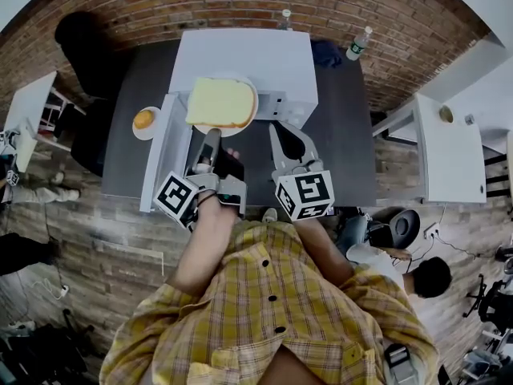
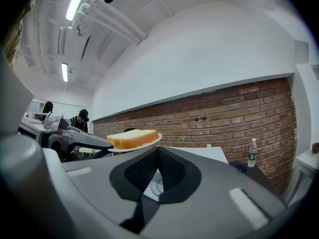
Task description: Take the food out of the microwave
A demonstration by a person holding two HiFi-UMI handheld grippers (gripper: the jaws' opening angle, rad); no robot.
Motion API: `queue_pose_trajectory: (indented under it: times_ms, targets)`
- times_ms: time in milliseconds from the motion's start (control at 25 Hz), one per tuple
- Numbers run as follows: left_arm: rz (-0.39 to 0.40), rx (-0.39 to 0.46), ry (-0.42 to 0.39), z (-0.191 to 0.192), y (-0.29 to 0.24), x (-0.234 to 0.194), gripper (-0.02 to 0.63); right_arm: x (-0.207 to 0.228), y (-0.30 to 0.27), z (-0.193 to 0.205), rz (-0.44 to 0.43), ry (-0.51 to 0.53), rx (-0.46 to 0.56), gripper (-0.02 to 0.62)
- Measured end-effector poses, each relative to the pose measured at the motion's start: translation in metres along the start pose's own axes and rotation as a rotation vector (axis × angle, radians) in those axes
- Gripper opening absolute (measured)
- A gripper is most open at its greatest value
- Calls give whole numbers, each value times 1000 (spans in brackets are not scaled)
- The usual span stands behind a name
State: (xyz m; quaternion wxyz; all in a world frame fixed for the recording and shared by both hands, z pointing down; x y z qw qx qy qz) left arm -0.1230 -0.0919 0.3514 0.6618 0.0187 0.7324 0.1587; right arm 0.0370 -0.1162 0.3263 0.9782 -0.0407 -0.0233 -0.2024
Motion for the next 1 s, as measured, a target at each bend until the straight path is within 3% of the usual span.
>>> queue_pose_trajectory:
  times_ms: [1000]
  targets:
    - [3,20,-29,6,0,-1,8,4,-5,6,-28,3,-3,3]
Point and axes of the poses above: the fingertips, and each gripper's own axes: y backward along the fingers, x to its right, z out of its underside, the point moved 5 cm from there along y, backward along the fingers, and after that the axes turned 10 degrees about z, right-handed, at the moved point
